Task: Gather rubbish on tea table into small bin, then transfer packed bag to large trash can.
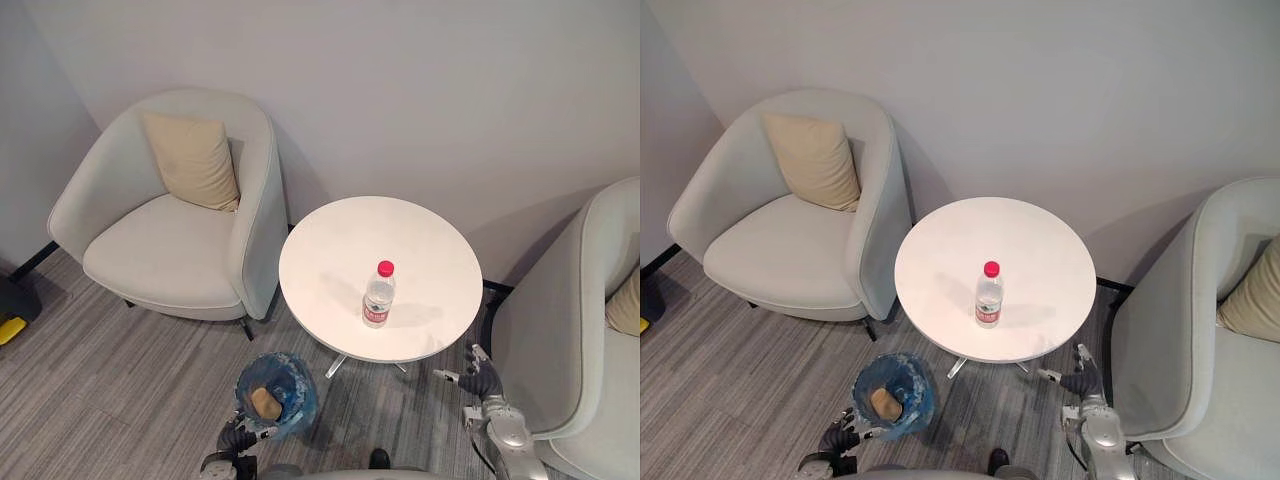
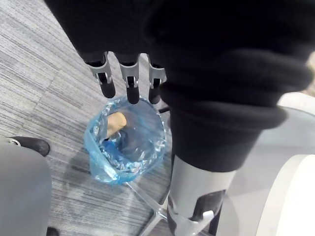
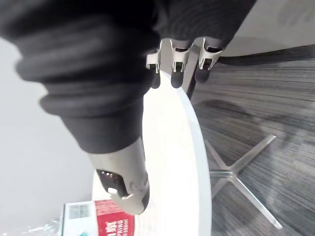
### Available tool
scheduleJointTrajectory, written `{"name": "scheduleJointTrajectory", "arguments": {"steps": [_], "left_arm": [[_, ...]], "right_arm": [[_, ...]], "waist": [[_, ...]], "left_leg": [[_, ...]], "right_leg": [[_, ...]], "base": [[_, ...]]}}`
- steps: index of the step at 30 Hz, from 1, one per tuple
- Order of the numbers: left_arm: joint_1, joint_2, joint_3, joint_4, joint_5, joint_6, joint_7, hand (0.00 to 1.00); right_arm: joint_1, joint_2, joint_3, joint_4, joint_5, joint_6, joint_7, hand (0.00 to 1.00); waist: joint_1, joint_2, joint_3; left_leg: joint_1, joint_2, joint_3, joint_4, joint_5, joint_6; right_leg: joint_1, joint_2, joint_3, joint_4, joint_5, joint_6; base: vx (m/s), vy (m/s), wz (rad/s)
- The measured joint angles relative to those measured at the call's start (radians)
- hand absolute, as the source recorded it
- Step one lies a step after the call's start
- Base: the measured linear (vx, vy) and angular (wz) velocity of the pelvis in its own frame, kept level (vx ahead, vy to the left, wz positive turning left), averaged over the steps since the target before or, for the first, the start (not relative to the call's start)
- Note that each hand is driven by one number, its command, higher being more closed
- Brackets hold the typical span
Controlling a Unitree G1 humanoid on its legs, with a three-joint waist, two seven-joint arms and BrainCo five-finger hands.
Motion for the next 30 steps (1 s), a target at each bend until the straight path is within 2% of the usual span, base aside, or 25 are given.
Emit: {"name": "scheduleJointTrajectory", "arguments": {"steps": [8,17,24,27,30], "left_arm": [[0.004,0.014,-0.012,0.000,0.001,-0.014,-0.002,0.00],[0.004,0.019,-0.021,-0.003,0.001,-0.019,-0.004,0.00],[0.001,0.024,-0.038,-0.006,0.001,-0.020,-0.012,0.00],[-0.003,0.023,-0.042,-0.015,-0.002,-0.023,-0.016,0.00],[-0.004,0.022,-0.044,-0.016,-0.009,-0.030,-0.016,0.00]], "right_arm": [[-0.026,-0.033,0.067,-0.124,-0.037,-0.011,-0.003,0.00],[-0.118,-0.066,0.130,-0.127,-0.037,-0.027,-0.005,0.00],[-0.240,-0.070,0.192,-0.068,-0.024,-0.028,-0.030,0.00],[-0.279,-0.069,0.195,-0.033,-0.012,-0.027,-0.033,0.00],[-0.310,-0.069,0.195,0.006,0.006,-0.026,-0.049,0.00]], "waist": [[-0.001,-0.006,-0.002],[0.002,-0.006,-0.002],[0.006,0.001,0.002],[0.023,0.012,0.023],[0.028,0.021,0.035]], "left_leg": [[-0.009,-0.005,-0.025,-0.007,0.009,-0.003],[-0.048,-0.013,-0.055,-0.011,0.014,0.003],[-0.078,-0.021,-0.072,-0.006,0.019,0.005],[-0.091,-0.025,-0.083,-0.005,0.024,0.008],[-0.118,-0.029,-0.109,-0.006,0.035,0.008]], "right_leg": [[0.011,-0.005,-0.019,-0.031,0.016,0.000],[-0.015,-0.008,-0.047,-0.047,0.017,0.001],[-0.038,-0.013,-0.058,-0.048,0.017,0.000],[-0.045,-0.017,-0.070,-0.047,0.018,0.000],[-0.061,-0.021,-0.094,-0.046,0.018,0.000]], "base": [[-0.03,0.005,0.06],[0.02,0.006,0.10],[0.02,0.011,0.05],[-0.04,0.006,0.10],[-0.05,-0.013,0.24]]}}
